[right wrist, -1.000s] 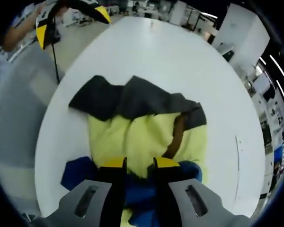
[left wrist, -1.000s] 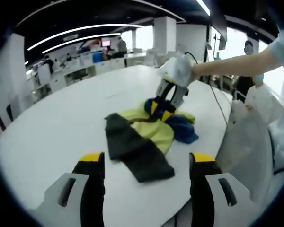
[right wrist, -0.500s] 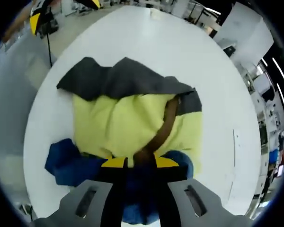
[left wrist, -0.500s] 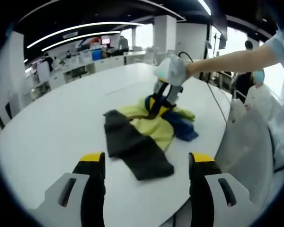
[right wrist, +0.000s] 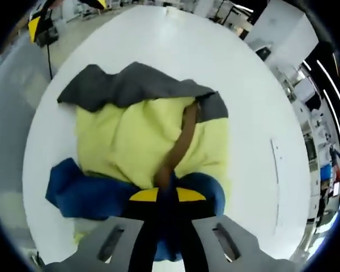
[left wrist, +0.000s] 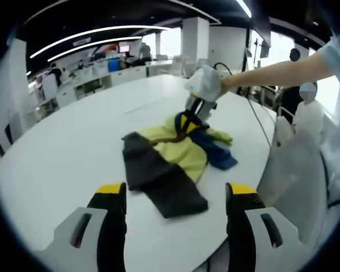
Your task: Fold the garment on the visible template until the final outline fits inside the template.
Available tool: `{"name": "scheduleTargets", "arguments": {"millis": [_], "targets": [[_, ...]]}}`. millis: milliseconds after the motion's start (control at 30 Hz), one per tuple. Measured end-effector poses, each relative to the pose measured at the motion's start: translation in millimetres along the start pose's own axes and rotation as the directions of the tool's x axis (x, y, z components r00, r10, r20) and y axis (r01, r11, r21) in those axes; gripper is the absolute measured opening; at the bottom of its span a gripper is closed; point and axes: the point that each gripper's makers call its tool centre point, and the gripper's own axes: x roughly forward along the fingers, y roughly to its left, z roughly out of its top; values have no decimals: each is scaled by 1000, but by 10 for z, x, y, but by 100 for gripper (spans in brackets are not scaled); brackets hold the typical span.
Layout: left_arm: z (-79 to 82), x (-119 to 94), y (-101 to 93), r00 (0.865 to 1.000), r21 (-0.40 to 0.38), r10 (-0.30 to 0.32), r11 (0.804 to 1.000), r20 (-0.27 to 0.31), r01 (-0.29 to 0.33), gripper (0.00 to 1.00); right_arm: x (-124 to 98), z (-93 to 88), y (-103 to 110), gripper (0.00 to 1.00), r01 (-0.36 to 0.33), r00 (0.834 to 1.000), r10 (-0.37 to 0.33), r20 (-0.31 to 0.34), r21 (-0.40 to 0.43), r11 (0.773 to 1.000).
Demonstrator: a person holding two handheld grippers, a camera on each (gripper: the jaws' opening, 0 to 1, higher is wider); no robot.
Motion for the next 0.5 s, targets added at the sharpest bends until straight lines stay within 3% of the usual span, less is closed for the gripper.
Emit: {"name": "scheduleTargets", "arguments": {"millis": [200, 500], "targets": [[-5, 4, 32, 1000, 8, 8, 1000, -11, -8, 68, -48, -27, -1, 4, 12, 1000, -14, 25, 52, 999], [11, 79, 42, 999, 64, 9, 998, -39, -6, 68, -274, 99, -8, 3, 72, 991, -82, 109, 99, 992]]}}
